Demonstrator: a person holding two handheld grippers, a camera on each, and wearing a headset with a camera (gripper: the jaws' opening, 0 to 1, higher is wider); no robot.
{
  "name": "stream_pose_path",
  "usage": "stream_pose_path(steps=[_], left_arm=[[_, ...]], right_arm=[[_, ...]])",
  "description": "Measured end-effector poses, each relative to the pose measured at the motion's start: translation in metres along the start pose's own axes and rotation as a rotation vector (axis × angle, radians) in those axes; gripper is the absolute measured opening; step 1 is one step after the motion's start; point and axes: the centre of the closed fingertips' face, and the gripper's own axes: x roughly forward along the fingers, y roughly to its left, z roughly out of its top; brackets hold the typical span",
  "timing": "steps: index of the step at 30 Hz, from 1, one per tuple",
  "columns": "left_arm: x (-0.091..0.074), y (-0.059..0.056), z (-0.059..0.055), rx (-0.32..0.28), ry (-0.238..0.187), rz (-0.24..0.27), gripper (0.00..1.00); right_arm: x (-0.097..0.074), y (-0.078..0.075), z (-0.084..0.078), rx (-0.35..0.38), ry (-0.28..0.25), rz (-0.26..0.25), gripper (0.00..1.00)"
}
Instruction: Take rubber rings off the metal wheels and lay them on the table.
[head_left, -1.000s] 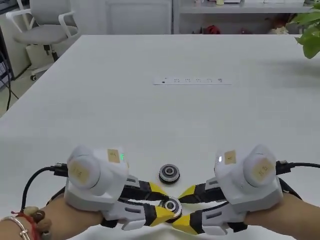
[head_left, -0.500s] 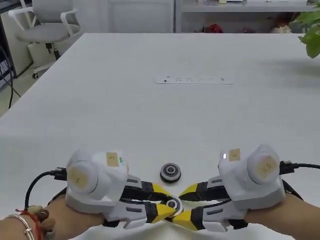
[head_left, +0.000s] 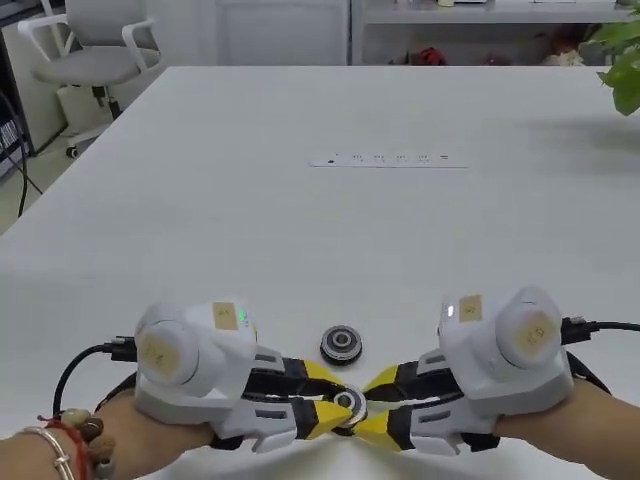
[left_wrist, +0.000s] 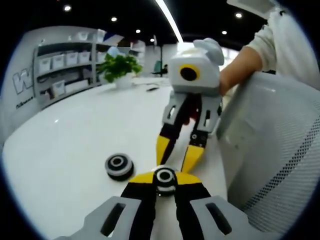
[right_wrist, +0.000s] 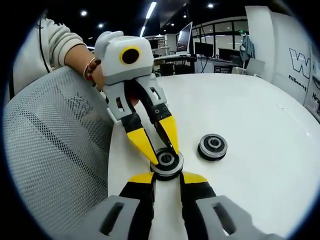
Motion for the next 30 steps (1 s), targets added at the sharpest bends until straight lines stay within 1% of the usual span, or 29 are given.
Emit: stream_pose_path(steps=[10, 15, 17, 20, 24, 27, 30], left_arm=[[-0.0012, 0.0001, -0.001, -0.007, 0.002, 0.006, 0.14], [-0.0014, 0.0004, -0.0012, -0.008, 0.003, 0.007, 0.14], [-0.0015, 0.0008, -0.0015, -0.01, 0.003, 0.008, 0.14], [-0.0015, 0.0009, -0.0018, -0.005, 0.004, 0.009, 0.14], [-0.0007, -0.0005, -0.0013, -0.001, 0.006, 0.007, 0.14], [-0.0002, -0.0013, -0.0011, 0.005, 0.007, 0.005, 0.14], [0.0005, -0.0025, -0.0006, 0.009, 0.008, 0.003, 0.14]], right_arm=[[-0.0026, -0.0038, -0.003, 0.016, 0.011, -0.007, 0.05], [-0.0027, -0.0047, -0.0031, 0.029, 0.022, -0.01, 0.04], [-0.0027, -0.0051, -0.0032, 0.044, 0.028, -0.013, 0.03], [-0.0027, -0.0064, -0.0044, 0.096, 0.041, -0.017, 0.02], [-0.0037, -0.0073, -0.0056, 0.122, 0.053, -0.024, 0.0], [-0.0044, -0.0082, -0.0065, 0.159, 0.063, -0.025, 0.0], [-0.005, -0.0078, -0.0075, 0.176, 0.068, -0.024, 0.0]])
